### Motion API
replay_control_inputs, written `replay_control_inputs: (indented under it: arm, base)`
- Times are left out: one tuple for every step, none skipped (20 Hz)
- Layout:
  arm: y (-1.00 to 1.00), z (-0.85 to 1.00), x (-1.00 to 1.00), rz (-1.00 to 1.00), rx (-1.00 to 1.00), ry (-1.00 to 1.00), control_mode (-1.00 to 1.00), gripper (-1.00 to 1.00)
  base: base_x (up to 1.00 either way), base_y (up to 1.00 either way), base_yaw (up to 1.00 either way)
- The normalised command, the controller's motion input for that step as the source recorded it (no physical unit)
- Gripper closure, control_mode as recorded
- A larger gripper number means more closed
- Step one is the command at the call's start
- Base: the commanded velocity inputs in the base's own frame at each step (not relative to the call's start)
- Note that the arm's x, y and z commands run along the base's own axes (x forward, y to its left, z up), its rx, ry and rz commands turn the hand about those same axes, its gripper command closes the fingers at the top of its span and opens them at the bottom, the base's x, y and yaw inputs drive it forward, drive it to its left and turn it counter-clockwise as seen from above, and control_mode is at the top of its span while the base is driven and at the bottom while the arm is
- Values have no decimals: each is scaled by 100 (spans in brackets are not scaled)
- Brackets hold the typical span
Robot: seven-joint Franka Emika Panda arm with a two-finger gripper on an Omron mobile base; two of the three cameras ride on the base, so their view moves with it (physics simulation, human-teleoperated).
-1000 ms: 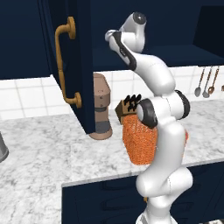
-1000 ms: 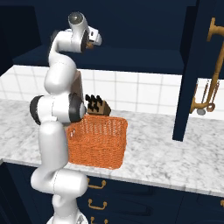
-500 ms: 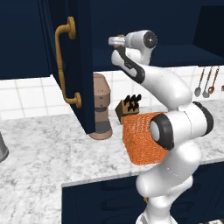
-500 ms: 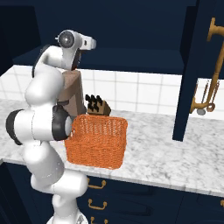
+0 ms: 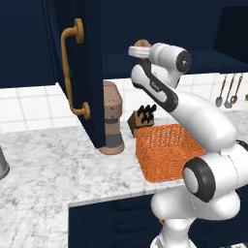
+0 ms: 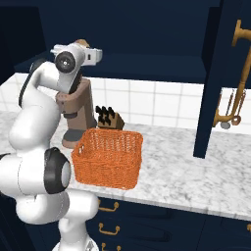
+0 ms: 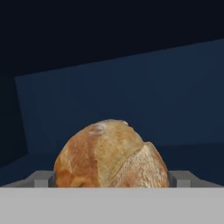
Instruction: Open the cabinet, pick up the bread from the cabinet and place it in the basket. Then move the basket to the dining counter.
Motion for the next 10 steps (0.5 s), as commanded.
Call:
replay_control_inputs:
  arm:
    - [-23,74,-100,3,0,-5,-100,100]
    - [-22,49,-100,1,0,-2,-100,100]
    - [-8,19,-100,0,0,0,-100,100]
    - [-21,9,-100,0,0,0,-100,100]
    - [-26,0,-100,0,0,0,-100,100]
    - [-48,0,-100,1,0,0,-100,100]
    - [-39,-14,-100,0,0,0,-100,100]
    - [-42,-12,-100,0,0,0,-100,100]
    - [-48,-7,-100,0,0,5,-100,100]
    - [-45,-6,-100,0,0,13,-100,100]
  base:
    - [0,0,0]
    - [0,0,0]
    - [0,0,0]
    - [0,0,0]
    - [0,0,0]
    - [0,0,0]
    - [0,0,0]
    - [0,0,0]
    - [0,0,0]
    - [0,0,0]
